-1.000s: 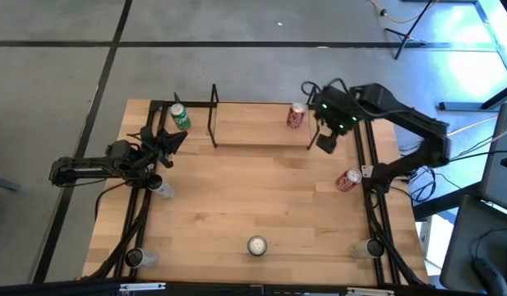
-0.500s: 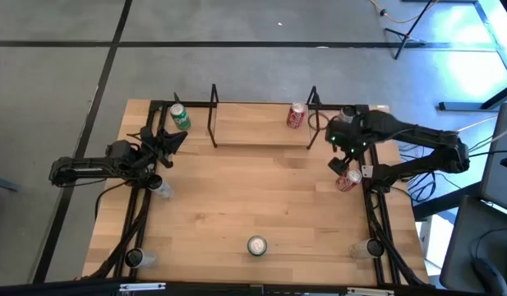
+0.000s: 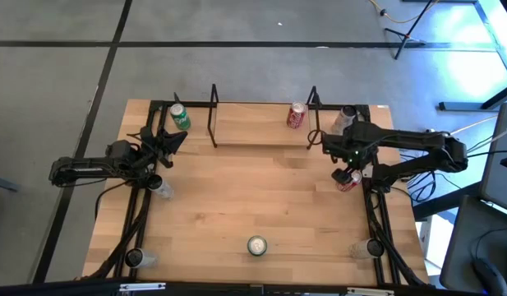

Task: Place canned beverage on shelf
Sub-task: Put the red soda can on the shelf aligned with the other red soda can, then put the bottom green soda can on the shelf

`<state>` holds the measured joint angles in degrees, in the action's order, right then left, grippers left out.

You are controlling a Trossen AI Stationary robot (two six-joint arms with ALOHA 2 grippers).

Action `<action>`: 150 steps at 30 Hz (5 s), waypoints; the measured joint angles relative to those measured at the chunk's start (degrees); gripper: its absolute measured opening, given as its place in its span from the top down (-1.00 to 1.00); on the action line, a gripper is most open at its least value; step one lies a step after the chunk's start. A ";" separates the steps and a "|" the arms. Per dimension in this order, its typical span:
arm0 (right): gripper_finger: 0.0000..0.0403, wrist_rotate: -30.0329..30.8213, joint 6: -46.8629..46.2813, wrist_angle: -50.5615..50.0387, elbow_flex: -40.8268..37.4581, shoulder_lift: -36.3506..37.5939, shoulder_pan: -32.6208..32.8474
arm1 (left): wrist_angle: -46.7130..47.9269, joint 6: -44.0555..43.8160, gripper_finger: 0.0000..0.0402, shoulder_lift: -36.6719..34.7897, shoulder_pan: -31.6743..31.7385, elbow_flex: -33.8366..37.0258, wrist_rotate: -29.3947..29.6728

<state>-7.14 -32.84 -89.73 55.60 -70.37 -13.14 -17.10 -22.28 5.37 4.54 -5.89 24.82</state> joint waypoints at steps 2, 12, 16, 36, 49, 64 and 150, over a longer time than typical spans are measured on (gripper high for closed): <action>-0.79 -0.01 0.01 1.00 -1.41 0.01 0.01 | 0.00 -0.02 0.95 0.00 0.00 0.00 0.00; -0.71 -2.39 0.31 7.65 -7.92 0.00 0.01 | 0.00 0.00 0.95 0.00 0.00 0.02 0.00; -0.35 -3.64 1.24 6.12 -8.13 -0.02 0.01 | 0.00 0.00 0.95 0.00 0.00 0.02 0.01; -0.29 8.50 29.75 6.30 45.83 -18.60 -0.07 | -0.04 -0.02 0.95 0.00 0.00 0.02 0.02; -0.29 18.06 45.43 0.00 56.96 -43.41 -3.70 | 0.39 -0.04 0.95 -0.02 -0.01 0.02 -0.01; -0.29 16.47 47.10 -0.37 56.01 -44.52 -11.83 | 0.66 -0.04 0.95 -0.02 -0.02 0.02 -0.52; -0.70 18.58 9.98 37.00 51.55 -30.91 44.18 | -4.15 -8.06 0.15 59.16 -34.20 -33.67 -15.47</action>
<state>11.44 -22.86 -52.73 107.15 -101.28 31.04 -21.26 -30.35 64.53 -29.67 -39.56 9.35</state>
